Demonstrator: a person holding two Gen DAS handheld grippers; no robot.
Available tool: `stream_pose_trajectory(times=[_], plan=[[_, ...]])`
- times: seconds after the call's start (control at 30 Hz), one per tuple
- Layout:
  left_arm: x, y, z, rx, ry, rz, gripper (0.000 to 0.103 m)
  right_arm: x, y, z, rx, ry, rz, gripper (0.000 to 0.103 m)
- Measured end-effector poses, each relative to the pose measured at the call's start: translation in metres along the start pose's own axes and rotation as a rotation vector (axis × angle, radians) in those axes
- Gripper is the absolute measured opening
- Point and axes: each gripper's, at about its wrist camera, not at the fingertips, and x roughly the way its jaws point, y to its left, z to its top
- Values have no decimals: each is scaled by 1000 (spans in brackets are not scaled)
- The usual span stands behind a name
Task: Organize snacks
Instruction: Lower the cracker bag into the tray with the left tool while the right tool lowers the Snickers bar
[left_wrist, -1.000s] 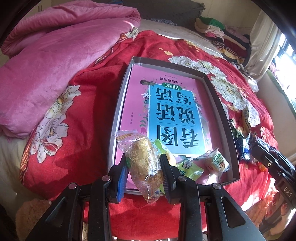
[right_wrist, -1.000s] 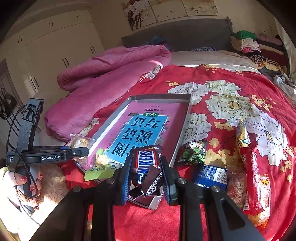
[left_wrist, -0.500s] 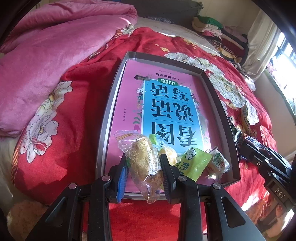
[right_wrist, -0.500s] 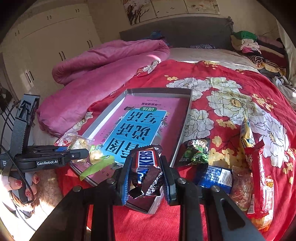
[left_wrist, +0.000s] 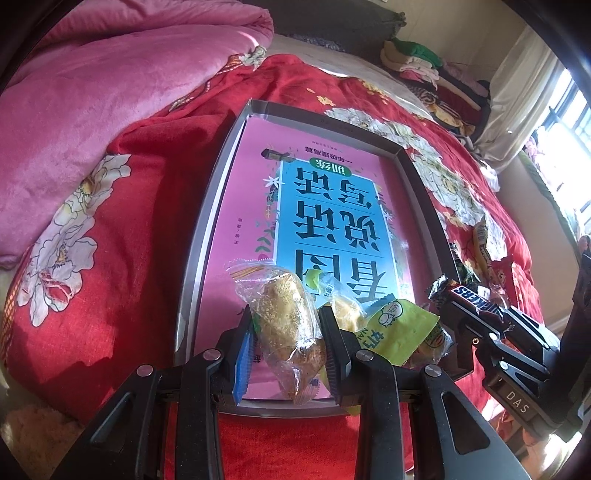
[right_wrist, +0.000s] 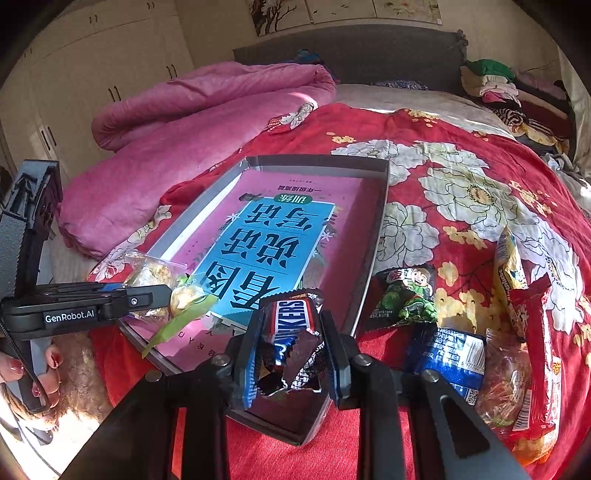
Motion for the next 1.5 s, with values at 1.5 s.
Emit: stream_pose_trajectory(times=[1.5], plan=[[-4, 10, 8, -43, -51, -58, 44, -18, -10, -2, 27, -28, 56, 42]])
